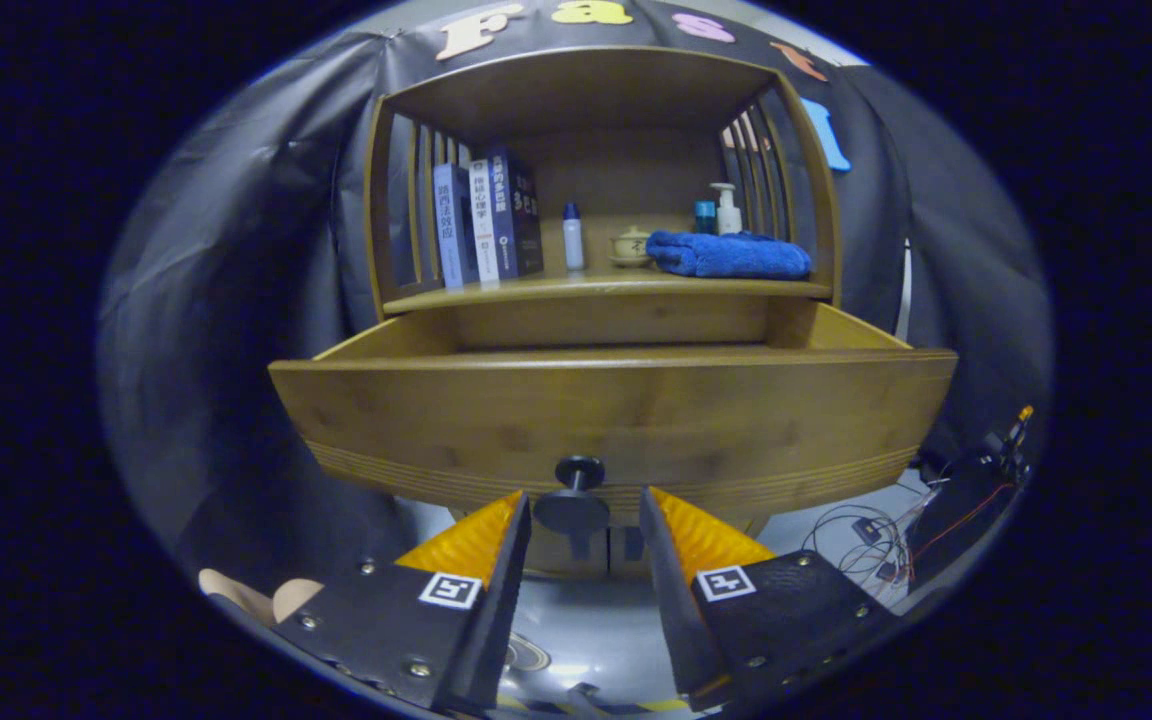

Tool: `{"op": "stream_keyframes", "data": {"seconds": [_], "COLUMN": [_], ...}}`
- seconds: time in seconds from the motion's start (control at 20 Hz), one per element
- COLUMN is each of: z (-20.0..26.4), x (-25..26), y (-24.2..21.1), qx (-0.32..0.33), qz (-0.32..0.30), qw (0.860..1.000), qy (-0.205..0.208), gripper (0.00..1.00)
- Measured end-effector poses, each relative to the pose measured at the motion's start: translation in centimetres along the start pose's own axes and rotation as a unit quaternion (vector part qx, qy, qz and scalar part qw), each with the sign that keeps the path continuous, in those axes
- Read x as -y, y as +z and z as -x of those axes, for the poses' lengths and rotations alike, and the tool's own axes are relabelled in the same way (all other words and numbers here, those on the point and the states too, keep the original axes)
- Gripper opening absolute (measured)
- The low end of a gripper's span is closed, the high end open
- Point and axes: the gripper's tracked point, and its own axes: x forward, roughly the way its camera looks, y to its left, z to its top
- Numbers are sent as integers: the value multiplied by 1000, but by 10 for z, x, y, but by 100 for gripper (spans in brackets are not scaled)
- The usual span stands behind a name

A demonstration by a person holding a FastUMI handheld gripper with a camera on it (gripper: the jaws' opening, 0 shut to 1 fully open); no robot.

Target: Pull open the drawer, take out the items inside it, and place them on the countertop above the cabinet.

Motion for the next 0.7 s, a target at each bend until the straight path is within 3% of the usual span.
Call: {"op": "stream_keyframes", "data": {"seconds": [0.4,0.55,0.7], "z": [23,11,-10], "x": [0,7,4], "y": [102,141,154], "qx": [85,116,99], "qz": [-37,-20,9], "qw": [996,993,995], "qy": [9,0,1], "gripper": [63,63,63]}}
